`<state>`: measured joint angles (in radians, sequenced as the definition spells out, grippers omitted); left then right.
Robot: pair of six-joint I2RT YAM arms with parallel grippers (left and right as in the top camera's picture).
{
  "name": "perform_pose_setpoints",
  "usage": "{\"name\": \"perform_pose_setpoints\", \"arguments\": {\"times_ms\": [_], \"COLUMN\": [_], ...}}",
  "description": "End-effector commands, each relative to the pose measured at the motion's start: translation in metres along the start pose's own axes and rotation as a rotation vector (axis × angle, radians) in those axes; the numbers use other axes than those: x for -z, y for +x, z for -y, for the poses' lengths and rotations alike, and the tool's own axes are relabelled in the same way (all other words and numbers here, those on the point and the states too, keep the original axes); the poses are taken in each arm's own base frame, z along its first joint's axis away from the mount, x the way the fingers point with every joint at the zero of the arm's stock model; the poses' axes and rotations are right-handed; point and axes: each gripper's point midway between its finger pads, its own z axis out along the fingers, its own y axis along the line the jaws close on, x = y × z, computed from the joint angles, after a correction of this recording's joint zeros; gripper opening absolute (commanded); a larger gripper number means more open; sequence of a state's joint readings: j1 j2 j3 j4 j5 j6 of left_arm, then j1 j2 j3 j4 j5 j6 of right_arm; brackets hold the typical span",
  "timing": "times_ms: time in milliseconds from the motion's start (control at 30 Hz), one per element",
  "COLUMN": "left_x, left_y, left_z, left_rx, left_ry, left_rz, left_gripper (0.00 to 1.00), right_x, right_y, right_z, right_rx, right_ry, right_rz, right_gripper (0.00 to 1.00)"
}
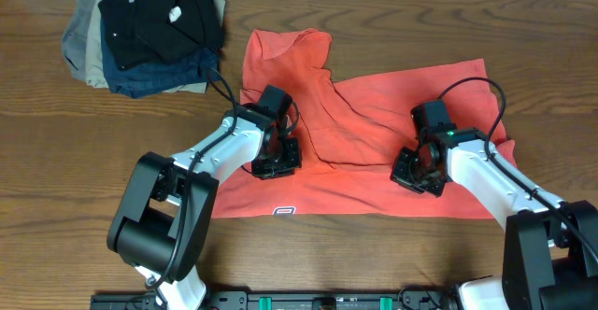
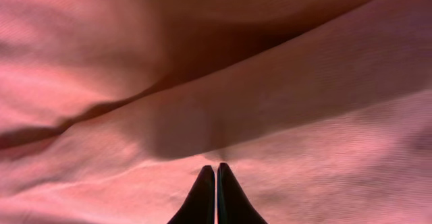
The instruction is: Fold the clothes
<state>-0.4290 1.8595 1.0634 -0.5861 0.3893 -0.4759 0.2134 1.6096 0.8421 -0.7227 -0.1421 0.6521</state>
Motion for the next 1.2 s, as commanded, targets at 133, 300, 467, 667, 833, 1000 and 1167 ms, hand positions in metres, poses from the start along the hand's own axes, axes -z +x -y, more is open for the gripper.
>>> {"name": "perform_pose_setpoints", "arguments": {"times_ms": [133,300,467,667,833,1000,1167], "left_x": [-0.008,-0.008,-0.008,-0.008,-0.008,-0.008,-0.008], "left_y": [-0.002,-0.002,-0.002,-0.002,-0.002,-0.002,-0.004], "left_z": [-0.023,-0.023,-0.023,-0.023,-0.023,-0.023,-0.022], "left_rx": [0.037,0.037,0.037,0.037,0.037,0.037,0.034], "left_ry": [-0.097,-0.098,-0.097,-0.097,-0.097,-0.097,-0.095], "left_rz": [0.01,0.01,0.01,0.01,0.01,0.011,0.017], "left_gripper": [0.07,0.07,0.07,0.07,0.07,0.07,0.07], "right_x": [-0.001,0.0,0.001,0.001,0.001,-0.003,-0.001], "right_y": [-0.007,-0.013,-0.016,-0.023,-0.033,-0.048,-0.07], "right_z": [0.012,0.019,0.02,0.019,0.016,0.015,0.018], "right_rx": [-0.03,-0.048,-0.054,-0.055,-0.054,-0.067,-0.068], "right_ry": [0.069,0.099,0.097,0.095,0.088,0.08,0.058], "right_rz": [0.049,0.075,0.087,0.117,0.158,0.202,0.263], "right_gripper": [0.03,0.03,0.04,0.04,0.04,0.04,0.07]}}
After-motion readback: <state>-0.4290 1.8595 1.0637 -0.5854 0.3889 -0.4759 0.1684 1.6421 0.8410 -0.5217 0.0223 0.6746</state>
